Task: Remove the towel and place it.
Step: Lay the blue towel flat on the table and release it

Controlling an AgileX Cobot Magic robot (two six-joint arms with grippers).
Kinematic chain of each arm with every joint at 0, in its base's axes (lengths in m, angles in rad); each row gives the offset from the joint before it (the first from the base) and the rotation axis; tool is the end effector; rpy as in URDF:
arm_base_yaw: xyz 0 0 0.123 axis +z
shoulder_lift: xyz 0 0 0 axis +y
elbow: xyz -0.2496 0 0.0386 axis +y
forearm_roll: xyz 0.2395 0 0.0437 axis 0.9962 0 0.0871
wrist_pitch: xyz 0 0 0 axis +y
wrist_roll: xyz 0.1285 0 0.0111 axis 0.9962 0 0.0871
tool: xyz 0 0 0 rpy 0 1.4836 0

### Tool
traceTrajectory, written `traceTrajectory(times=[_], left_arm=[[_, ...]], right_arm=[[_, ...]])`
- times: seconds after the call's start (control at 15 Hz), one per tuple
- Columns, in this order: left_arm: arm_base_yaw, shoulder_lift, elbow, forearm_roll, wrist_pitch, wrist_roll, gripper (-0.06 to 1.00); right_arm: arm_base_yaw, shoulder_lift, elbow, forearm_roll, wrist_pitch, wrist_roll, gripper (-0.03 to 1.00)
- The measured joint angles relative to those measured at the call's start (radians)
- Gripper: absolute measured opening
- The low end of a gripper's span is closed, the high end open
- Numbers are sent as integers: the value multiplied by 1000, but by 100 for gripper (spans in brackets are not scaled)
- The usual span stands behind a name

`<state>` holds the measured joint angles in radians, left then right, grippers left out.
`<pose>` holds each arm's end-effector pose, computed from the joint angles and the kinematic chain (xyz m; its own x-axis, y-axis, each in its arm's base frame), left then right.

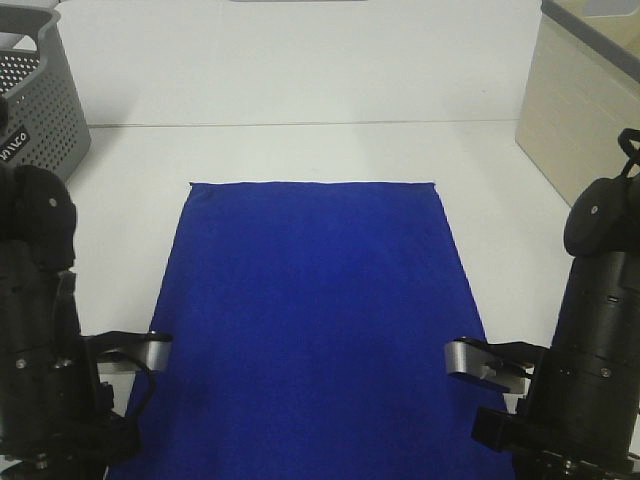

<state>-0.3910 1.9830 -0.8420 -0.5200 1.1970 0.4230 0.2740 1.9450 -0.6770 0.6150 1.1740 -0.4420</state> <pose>0.1691 -0.1343 0.0444 -0.7114 0.4996 0.4943 0.2450 0.8355 -0.4919 0.1444 0.1119 0.0427 -0.7389 -0.3613 0.5688 -0.0258 0.8587 0.5118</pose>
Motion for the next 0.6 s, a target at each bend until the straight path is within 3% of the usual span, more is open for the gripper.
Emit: traceTrajectory(times=[0.2, 0.6], left_arm=[[-85, 33, -42, 43, -1, -10, 0], [-91, 34, -77, 71, -1, -33, 0]], right_arm=[[0, 0, 2, -24, 0, 0, 2], [-2, 0, 2, -26, 0, 0, 2]])
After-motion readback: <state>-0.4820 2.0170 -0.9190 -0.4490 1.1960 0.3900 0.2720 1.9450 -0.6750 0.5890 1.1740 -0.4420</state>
